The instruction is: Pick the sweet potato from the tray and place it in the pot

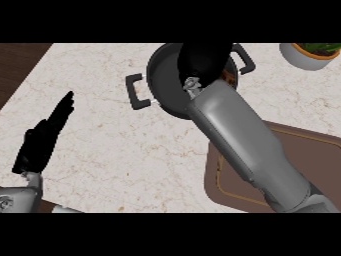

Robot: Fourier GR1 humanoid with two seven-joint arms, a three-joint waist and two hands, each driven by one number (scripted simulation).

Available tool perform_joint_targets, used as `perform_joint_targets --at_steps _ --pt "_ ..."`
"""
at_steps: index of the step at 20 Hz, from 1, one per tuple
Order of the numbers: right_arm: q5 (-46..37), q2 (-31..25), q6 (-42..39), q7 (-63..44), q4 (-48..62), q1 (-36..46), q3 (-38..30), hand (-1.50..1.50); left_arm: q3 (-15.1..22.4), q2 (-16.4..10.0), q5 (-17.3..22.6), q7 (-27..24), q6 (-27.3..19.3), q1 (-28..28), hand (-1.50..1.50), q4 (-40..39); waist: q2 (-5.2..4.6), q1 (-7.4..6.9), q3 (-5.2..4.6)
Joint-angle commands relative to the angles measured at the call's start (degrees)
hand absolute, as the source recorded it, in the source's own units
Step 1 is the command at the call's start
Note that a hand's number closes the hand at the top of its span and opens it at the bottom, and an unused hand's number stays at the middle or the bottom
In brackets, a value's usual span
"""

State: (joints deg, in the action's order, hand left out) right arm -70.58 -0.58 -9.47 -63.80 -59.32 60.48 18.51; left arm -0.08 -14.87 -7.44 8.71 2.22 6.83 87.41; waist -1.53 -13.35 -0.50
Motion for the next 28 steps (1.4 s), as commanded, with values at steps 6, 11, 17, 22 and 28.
perform_joint_targets --at_steps 6,11,17,22,28 --pt "-4.39 0.55 9.56 -16.62 5.64 11.63 -0.33 1.50 1.01 0.90 -0.96 0.47 -0.54 1.63 0.00 -0.88 -0.61 -0.74 0.08" --pt "-5.59 0.54 14.07 -17.60 8.63 15.16 -0.93 1.50 0.61 1.13 -1.77 -0.52 -1.59 1.98 0.00 -2.70 -0.88 0.63 0.06" --pt "-6.62 0.54 18.43 -16.43 14.71 18.18 -4.17 1.50 -1.41 0.08 -0.77 1.15 -1.70 2.78 0.00 -1.87 -0.75 2.78 0.24" --pt "-6.00 0.54 21.33 -15.76 19.67 19.23 -5.47 1.50 -0.73 0.90 -1.56 -0.20 -2.52 0.46 0.00 -1.39 -0.61 3.04 0.22" --pt "-5.28 0.55 29.47 -9.13 25.93 17.16 -9.81 1.50 -3.34 -0.70 0.04 -0.54 -1.81 1.09 0.00 -1.64 -0.97 5.12 0.35"
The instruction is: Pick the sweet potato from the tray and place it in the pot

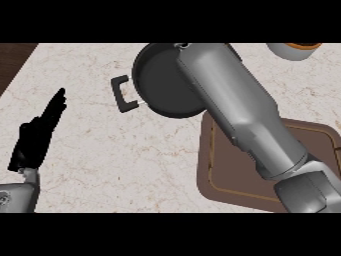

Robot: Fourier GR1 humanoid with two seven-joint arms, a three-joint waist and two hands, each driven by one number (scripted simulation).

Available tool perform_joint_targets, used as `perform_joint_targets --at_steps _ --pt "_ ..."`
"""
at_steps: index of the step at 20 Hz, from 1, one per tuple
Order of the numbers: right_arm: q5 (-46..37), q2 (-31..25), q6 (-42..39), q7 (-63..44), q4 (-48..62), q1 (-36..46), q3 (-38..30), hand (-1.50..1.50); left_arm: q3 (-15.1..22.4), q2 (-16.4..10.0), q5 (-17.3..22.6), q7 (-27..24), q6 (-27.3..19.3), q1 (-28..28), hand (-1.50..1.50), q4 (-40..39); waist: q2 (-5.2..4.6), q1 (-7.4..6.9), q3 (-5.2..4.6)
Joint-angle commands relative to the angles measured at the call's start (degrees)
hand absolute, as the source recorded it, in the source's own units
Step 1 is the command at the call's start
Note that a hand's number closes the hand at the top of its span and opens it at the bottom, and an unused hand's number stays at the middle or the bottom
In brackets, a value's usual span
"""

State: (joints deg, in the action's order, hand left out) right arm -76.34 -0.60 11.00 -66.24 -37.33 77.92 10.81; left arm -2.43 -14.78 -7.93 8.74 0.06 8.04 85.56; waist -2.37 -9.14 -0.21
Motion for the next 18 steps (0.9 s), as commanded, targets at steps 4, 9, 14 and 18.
perform_joint_targets --at_steps 4,9,14,18 --pt "0.03 0.57 10.38 -5.39 9.69 0.10 -3.90 1.50 0.40 1.23 -0.14 -0.63 -0.65 -1.64 0.00 0.15 -0.27 1.01 0.04" --pt "1.72 0.57 16.51 -1.52 12.64 -1.32 -7.49 1.50 -0.92 0.48 0.37 -0.97 -0.69 -1.85 0.00 0.61 -0.32 1.58 0.15" --pt "5.37 0.57 20.13 1.51 14.15 -0.15 -13.81 -1.50 -2.07 -0.92 0.70 -1.59 0.01 -1.21 0.00 0.06 -0.61 1.65 0.17" --pt "6.55 0.56 27.37 5.55 16.25 -2.21 -13.74 -1.50 0.46 1.62 -0.12 -0.95 -0.63 -1.33 0.00 0.66 -0.63 0.51 0.15"
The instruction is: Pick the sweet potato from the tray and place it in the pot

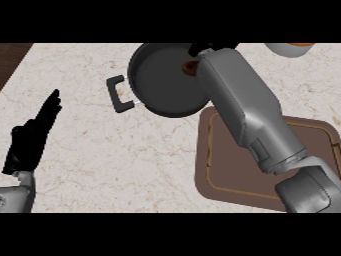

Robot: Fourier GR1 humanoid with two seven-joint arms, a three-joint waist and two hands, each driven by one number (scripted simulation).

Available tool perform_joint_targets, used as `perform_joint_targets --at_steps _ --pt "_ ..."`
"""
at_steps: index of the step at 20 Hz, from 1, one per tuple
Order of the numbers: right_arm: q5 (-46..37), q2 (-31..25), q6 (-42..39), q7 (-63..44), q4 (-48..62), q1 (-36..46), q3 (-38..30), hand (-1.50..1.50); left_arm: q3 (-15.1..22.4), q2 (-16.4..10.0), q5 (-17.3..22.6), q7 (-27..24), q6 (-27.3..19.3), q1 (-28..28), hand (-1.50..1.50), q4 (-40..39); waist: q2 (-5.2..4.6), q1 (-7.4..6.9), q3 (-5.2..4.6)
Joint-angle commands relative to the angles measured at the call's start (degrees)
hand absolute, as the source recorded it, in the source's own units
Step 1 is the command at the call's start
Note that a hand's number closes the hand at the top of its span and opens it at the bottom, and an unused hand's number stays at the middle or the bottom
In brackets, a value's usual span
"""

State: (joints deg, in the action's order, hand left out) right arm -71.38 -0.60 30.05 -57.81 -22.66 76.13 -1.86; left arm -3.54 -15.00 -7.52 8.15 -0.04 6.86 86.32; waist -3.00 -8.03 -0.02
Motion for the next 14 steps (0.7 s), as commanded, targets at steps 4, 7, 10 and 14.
perform_joint_targets --at_steps 4,7,10,14 --pt "0.40 0.57 12.99 -0.01 2.70 0.88 -2.50 -1.50 0.30 0.56 0.21 1.11 -0.05 -0.45 0.00 1.46 0.07 -0.34 0.02" --pt "-0.17 0.58 22.86 3.02 -1.19 0.16 -1.93 -1.50 0.86 0.83 -0.89 -0.44 -0.48 -0.80 0.00 -0.04 0.13 0.28 0.04" --pt "-0.14 0.58 29.32 2.78 -3.55 1.79 -3.15 -1.50 -0.43 -0.32 0.23 0.95 0.36 -0.37 0.00 0.42 0.54 0.26 0.05" --pt "4.18 0.58 36.16 4.54 -3.38 0.67 -3.10 -1.50 0.80 0.58 -0.80 -0.50 0.06 -1.03 0.00 -0.17 0.83 -0.17 0.00"
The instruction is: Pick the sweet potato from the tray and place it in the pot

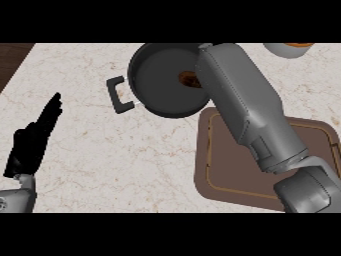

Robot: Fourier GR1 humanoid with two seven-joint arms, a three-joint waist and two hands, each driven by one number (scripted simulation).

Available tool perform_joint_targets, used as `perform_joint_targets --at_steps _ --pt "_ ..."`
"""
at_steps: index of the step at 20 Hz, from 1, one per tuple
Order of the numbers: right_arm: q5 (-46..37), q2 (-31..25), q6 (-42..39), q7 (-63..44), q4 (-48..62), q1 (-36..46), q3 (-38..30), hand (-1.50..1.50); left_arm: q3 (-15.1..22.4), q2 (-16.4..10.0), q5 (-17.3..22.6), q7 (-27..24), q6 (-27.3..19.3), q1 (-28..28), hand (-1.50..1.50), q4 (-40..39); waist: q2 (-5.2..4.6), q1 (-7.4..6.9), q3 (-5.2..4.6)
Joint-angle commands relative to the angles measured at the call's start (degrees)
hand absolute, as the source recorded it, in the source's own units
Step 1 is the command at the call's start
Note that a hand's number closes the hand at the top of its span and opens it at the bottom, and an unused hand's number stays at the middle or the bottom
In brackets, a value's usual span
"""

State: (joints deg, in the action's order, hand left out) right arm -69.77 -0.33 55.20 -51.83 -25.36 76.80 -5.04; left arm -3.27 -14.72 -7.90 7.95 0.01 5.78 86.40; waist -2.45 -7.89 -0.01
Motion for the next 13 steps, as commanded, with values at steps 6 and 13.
perform_joint_targets --at_steps 6,13 --pt "15.02 0.32 13.71 4.07 -1.55 -1.56 3.90 -1.50 -0.71 -0.24 -0.24 0.24 0.07 1.15 0.00 -2.40 0.98 1.15 0.01" --pt "25.00 0.32 17.86 1.03 -9.00 -7.78 19.60 -1.50 -2.60 -0.92 0.59 -0.28 0.24 -0.77 0.00 -2.76 2.27 2.99 -0.04"
